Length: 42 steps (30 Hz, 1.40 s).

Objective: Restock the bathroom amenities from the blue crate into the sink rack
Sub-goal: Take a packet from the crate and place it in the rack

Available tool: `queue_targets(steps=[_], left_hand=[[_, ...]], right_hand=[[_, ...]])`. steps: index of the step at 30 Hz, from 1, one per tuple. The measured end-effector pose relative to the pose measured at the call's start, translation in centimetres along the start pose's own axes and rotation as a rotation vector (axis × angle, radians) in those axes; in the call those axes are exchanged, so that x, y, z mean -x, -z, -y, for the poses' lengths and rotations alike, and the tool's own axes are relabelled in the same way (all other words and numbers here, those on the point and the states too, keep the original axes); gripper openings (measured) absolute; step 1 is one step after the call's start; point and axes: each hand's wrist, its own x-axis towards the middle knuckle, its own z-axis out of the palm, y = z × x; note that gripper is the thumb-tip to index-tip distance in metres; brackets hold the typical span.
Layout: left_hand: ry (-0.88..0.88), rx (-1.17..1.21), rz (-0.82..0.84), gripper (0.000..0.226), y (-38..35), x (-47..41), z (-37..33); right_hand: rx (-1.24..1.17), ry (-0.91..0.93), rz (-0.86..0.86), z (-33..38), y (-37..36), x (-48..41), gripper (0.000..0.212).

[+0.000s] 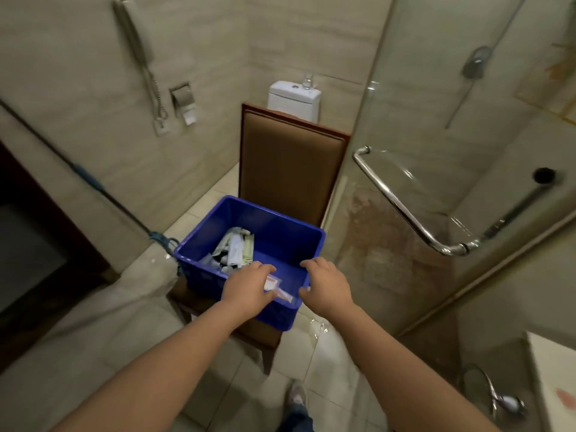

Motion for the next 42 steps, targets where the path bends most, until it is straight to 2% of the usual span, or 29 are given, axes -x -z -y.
queue_targets(steps=[11, 21, 31, 42], left_hand=[[0.228, 0.081, -0.019, 0.057, -0.3, -7.4, 1.2], [0.281, 0.075, 0.049, 0.055, -1.8, -11.2, 1.8], [0.221, 0.048, 0.226, 0.056, -3.6, -16.3, 5.5], [0.004, 0.009, 0.535, 0.056, -9.4, -26.3, 13.2]], right_hand=[[0.042, 0.203, 0.141, -1.9, 0.9, -11.7, 0.06], [-0.024, 0.235, 0.222, -3.7, -0.8, -16.5, 0.057], [-0.078, 0.082, 0.334, -4.6, -4.1, -20.3, 0.056], [-0.12, -0.267, 0.548, -4.7, -12.5, -25.2, 0.059]])
